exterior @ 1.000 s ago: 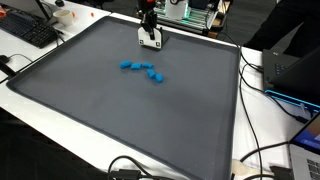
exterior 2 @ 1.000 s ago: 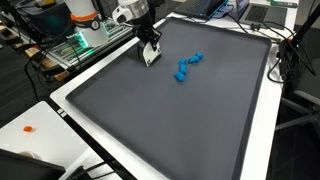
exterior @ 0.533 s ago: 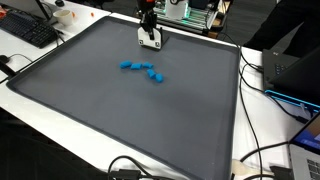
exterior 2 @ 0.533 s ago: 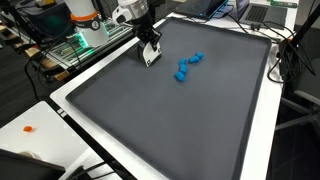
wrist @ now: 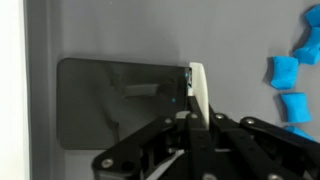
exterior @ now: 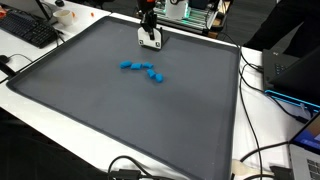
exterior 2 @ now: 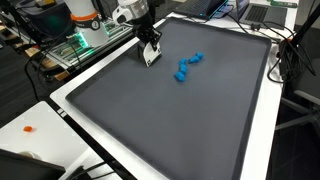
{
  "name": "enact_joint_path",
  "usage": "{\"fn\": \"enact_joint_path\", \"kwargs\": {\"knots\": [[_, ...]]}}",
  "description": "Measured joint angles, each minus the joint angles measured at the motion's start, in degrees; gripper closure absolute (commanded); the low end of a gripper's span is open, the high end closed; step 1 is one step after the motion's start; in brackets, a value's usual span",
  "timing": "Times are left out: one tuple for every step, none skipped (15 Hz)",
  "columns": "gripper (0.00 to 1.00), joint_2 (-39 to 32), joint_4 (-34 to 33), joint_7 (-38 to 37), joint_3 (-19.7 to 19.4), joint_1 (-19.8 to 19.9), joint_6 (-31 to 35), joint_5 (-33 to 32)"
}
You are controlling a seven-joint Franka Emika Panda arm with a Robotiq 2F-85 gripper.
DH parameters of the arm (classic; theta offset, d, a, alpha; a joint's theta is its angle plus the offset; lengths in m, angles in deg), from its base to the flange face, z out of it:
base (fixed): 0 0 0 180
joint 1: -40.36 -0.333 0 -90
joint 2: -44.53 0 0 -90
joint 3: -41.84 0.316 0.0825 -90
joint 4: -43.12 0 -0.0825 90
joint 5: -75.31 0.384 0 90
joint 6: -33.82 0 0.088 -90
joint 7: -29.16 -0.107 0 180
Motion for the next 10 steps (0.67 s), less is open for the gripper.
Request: {"fn": "enact_joint_path", "kwargs": {"knots": [[0.99, 0.0, 0.01, 0.13, 0.04, 0.0, 0.0, -0.07], [0.99, -0.01, 0.02, 0.15, 0.09, 0.0, 0.0, -0.21], [0.99, -0.01, 0.02, 0.16, 0.13, 0.0, 0.0, -0.36], [0.99, -0.02, 0.03, 0.17, 0.18, 0.0, 0.0, -0.6], [0.99, -0.03, 0.04, 0.17, 0.21, 0.0, 0.0, -1.02], [0.99, -0.05, 0.05, 0.17, 0.25, 0.0, 0.0, -1.44], [0.99, -0.06, 0.06, 0.17, 0.27, 0.0, 0.0, -1.86], [0.99, -0.08, 0.07, 0.13, 0.3, 0.0, 0.0, -2.34], [0.99, -0.09, 0.07, 0.12, 0.34, 0.0, 0.0, -2.66], [0.99, -0.1, 0.06, 0.12, 0.35, 0.0, 0.0, -2.9]]}}
